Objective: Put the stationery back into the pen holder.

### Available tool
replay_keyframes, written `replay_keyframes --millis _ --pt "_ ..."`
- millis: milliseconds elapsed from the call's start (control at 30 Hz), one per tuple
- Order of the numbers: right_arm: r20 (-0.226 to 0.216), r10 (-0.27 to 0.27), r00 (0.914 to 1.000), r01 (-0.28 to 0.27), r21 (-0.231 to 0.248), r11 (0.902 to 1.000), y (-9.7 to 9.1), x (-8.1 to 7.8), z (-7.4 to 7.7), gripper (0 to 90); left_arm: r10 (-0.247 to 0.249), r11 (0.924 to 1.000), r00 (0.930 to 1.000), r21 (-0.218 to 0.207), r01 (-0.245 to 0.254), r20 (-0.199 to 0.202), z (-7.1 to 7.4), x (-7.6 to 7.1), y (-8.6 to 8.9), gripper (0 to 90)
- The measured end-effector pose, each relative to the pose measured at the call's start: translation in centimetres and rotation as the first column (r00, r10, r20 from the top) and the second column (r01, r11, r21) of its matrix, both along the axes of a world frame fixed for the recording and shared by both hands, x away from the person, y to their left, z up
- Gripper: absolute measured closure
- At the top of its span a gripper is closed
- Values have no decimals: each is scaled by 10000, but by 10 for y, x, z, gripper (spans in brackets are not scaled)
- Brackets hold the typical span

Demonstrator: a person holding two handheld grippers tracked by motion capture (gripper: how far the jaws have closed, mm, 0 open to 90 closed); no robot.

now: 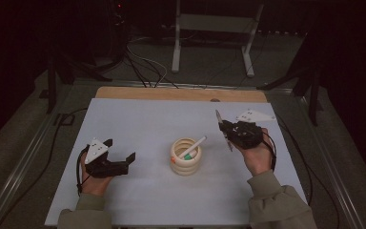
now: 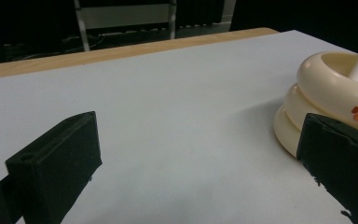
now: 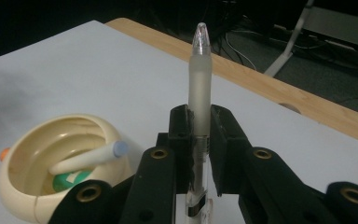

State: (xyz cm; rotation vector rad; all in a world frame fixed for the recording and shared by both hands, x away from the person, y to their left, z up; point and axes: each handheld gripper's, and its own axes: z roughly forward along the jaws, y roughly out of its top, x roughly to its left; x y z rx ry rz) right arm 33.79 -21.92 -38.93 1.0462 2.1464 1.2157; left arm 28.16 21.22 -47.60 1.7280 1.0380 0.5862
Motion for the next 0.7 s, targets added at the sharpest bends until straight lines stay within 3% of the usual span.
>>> replay_keyframes --millis 700 --pt "199 383 9991 -387 179 9991 19 -1 9 804 10 10000 10000 10 -10 19 0 0 0 3"
